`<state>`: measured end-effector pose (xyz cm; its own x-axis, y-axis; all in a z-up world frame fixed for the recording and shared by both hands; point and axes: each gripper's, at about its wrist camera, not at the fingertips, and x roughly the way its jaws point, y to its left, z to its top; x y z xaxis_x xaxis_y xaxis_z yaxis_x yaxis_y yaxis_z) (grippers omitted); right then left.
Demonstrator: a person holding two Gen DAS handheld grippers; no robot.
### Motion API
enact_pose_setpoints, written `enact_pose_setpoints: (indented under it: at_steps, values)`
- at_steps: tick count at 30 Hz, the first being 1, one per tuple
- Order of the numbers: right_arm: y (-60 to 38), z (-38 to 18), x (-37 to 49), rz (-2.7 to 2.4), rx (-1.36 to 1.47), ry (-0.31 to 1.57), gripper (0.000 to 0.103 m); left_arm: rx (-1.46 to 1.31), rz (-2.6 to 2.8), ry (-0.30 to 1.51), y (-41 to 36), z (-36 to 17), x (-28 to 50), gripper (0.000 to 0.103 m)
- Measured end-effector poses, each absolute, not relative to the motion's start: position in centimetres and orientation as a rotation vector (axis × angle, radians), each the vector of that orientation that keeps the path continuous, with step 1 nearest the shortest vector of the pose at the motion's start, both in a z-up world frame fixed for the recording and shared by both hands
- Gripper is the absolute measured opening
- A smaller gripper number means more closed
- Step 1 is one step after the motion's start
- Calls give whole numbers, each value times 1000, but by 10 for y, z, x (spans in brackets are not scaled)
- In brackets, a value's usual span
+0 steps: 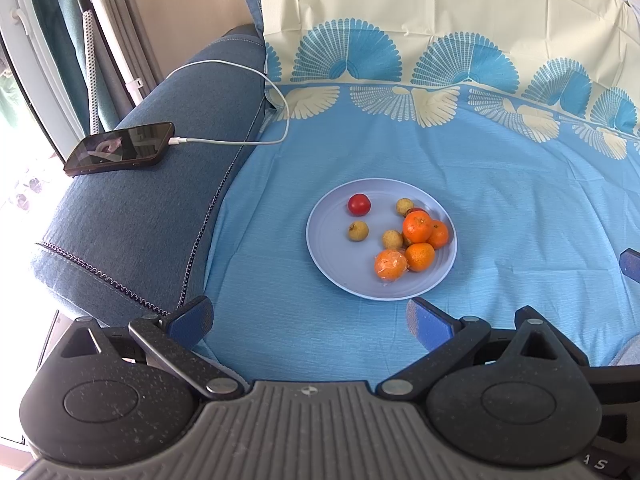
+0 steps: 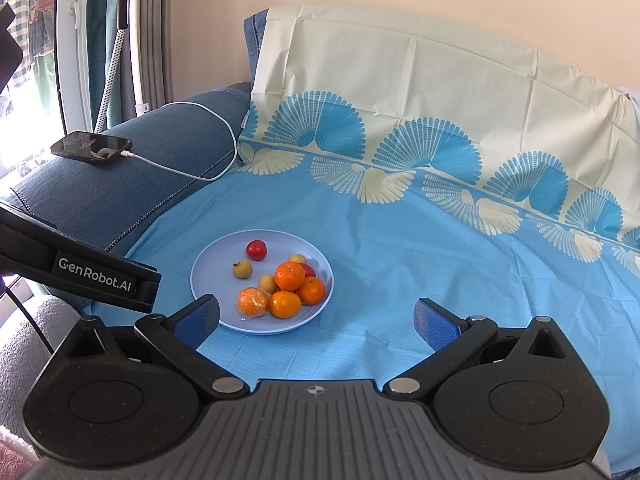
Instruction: Organize fruits
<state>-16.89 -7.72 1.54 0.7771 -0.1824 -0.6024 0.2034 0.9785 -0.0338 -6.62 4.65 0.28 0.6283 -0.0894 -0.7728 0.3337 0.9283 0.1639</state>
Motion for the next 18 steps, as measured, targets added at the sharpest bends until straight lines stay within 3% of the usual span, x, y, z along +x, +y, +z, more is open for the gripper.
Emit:
enact_pose_setpoints:
  at_steps: [18]
  values:
    - [-87,2,-154,-236,31,685,102,337,-223,882,34,-18,-49,103]
